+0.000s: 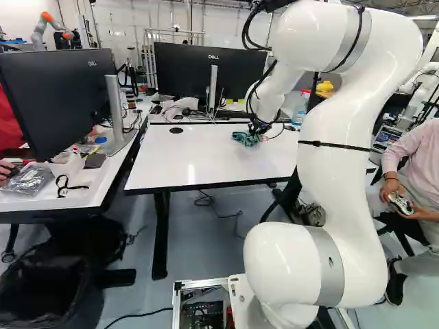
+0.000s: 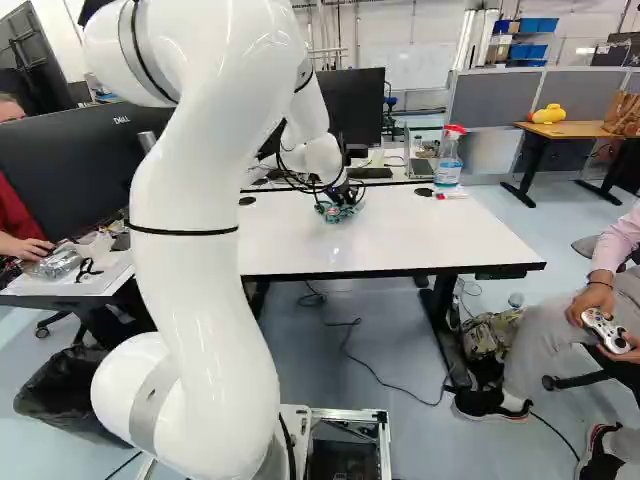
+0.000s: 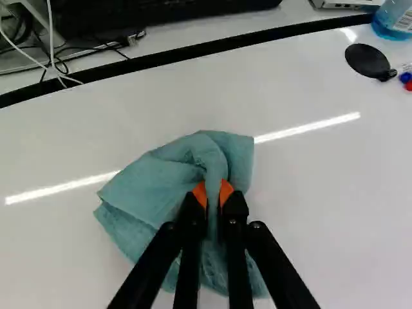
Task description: Clean the table with the green towel
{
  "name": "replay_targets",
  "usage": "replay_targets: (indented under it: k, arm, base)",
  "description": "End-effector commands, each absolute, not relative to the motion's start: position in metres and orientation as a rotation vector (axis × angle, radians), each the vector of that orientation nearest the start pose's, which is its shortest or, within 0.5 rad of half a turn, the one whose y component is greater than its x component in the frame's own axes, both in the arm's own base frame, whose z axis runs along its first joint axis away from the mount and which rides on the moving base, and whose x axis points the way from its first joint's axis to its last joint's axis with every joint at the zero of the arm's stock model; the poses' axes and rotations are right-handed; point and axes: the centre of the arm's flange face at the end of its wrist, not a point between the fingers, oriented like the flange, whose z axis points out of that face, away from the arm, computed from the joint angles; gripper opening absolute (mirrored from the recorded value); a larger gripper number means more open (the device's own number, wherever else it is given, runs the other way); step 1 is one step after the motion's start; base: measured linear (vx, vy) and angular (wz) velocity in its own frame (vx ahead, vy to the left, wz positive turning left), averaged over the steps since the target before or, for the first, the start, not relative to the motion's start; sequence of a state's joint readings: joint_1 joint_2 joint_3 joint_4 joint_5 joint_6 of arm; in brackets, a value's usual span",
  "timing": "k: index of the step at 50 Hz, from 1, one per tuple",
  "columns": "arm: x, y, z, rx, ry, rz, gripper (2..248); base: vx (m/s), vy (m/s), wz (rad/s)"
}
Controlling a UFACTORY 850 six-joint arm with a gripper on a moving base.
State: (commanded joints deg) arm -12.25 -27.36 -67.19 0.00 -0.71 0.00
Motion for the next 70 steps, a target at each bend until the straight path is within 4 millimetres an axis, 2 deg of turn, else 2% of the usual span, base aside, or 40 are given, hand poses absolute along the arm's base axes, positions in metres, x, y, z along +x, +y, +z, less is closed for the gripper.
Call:
replay_targets:
  k: [10,23,70]
  arm:
    - [0.623,-0.122,0.409,-3.005,0.291,-1.081,42]
    - [0.621,-0.1,0.409,-3.001,0.24,-1.072,42]
    - [0.563,-0.03,0.414,-2.995,0.079,-1.0,42]
  base:
    - [0.0,0.0,0.0]
    - [0.0,0.0,0.0]
    - [0.0,0.0,0.0]
